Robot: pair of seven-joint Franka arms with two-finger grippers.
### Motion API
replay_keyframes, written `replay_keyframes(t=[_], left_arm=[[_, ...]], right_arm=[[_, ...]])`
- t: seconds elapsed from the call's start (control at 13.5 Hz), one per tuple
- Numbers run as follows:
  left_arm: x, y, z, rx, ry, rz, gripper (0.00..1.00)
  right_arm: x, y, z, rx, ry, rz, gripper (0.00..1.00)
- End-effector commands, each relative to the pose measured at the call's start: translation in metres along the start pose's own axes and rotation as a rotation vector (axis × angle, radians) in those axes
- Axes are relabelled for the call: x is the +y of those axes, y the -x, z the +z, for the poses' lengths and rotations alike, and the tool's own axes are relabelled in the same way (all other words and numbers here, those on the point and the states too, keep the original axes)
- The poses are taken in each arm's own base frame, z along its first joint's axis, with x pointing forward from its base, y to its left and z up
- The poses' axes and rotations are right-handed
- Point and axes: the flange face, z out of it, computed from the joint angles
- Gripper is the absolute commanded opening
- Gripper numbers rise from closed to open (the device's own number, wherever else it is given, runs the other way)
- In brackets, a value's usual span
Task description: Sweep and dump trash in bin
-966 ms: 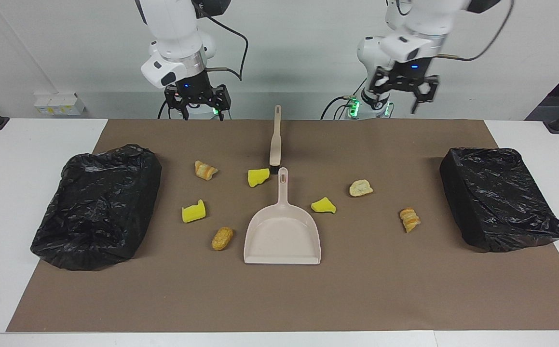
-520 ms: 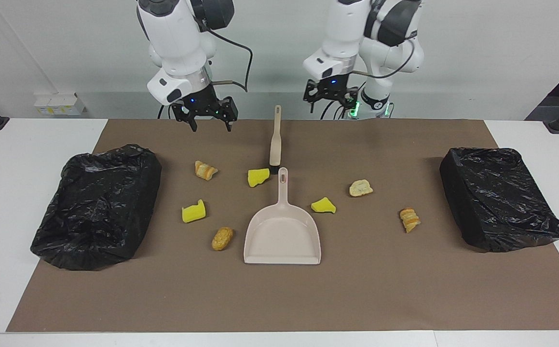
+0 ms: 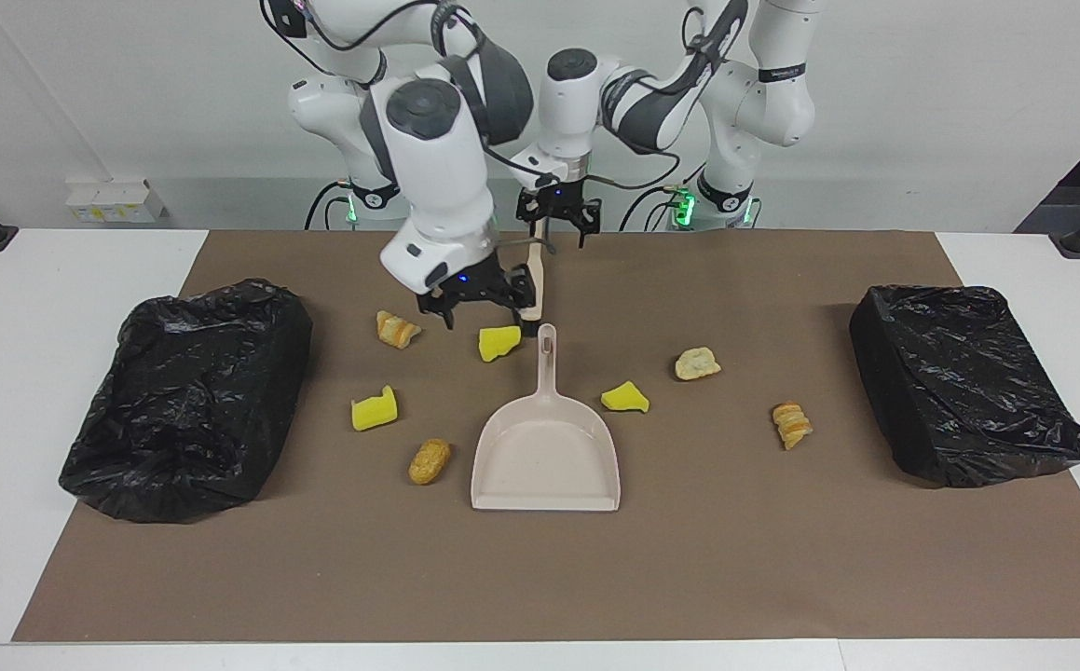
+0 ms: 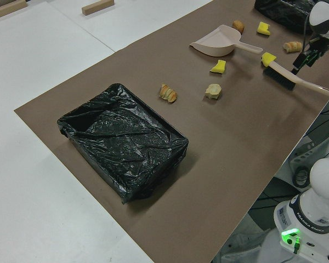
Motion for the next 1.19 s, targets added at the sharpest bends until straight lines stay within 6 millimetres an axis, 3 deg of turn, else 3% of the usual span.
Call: replay_keyframes(t=[0.0, 0.07, 0.15, 0.22, 0.3, 0.45, 0.67, 0.74, 0.82, 0.89, 0.97, 1.04, 1.11], left_arm=[[0.023, 0.017, 0.02, -0.001, 0.014, 0.019, 1.0], [0.036, 0.029, 0.045, -0.033, -0.011, 0.012, 1.0], [0.043, 0.033, 0.052, -0.031, -0.007, -0.004, 1.0], [0.043, 0.034, 0.051, -0.035, -0.011, -0.01, 1.0], [0.044, 0.033, 0.049, -0.032, -0.009, -0.011, 1.0], [0.048, 0.039, 0.046, -0.035, -0.011, -0.006, 1.0], [0.041, 0.045, 0.039, -0.094, -0.078, -0.007, 0.65], [0.039, 0.046, 0.039, -0.102, -0.087, -0.007, 0.55], [0.039, 0.047, 0.036, -0.103, -0.09, -0.013, 0.35], [0.036, 0.043, 0.034, -0.097, -0.083, -0.022, 0.28], [0.035, 0.04, 0.034, -0.092, -0.086, -0.022, 0.1], [0.034, 0.04, 0.032, -0.091, -0.09, -0.019, 0.0], [0.032, 0.038, 0.03, -0.096, -0.096, -0.025, 0.0]], right_arm=[[-0.034, -0.005, 0.031, 0.009, 0.025, -0.015, 1.0], [-0.052, 0.0, 0.047, 0.008, 0.049, -0.043, 1.0], [-0.058, -0.001, 0.065, 0.01, 0.077, -0.06, 1.0], [-0.075, 0.003, 0.09, 0.011, 0.094, -0.087, 1.0], [-0.096, 0.009, 0.103, 0.052, 0.112, -0.121, 1.0], [-0.094, 0.009, 0.122, 0.071, 0.132, -0.105, 1.0], [-0.087, 0.016, 0.153, 0.08, 0.13, -0.113, 1.0], [-0.084, 0.017, 0.157, 0.072, 0.135, -0.111, 1.0], [-0.084, 0.019, 0.158, 0.064, 0.134, -0.105, 1.0], [-0.082, 0.023, 0.158, 0.056, 0.134, -0.084, 1.0], [-0.079, 0.025, 0.161, 0.046, 0.138, -0.064, 1.0], [-0.078, 0.028, 0.16, 0.031, 0.148, -0.052, 0.85], [-0.077, 0.029, 0.161, 0.021, 0.154, -0.038, 0.82]])
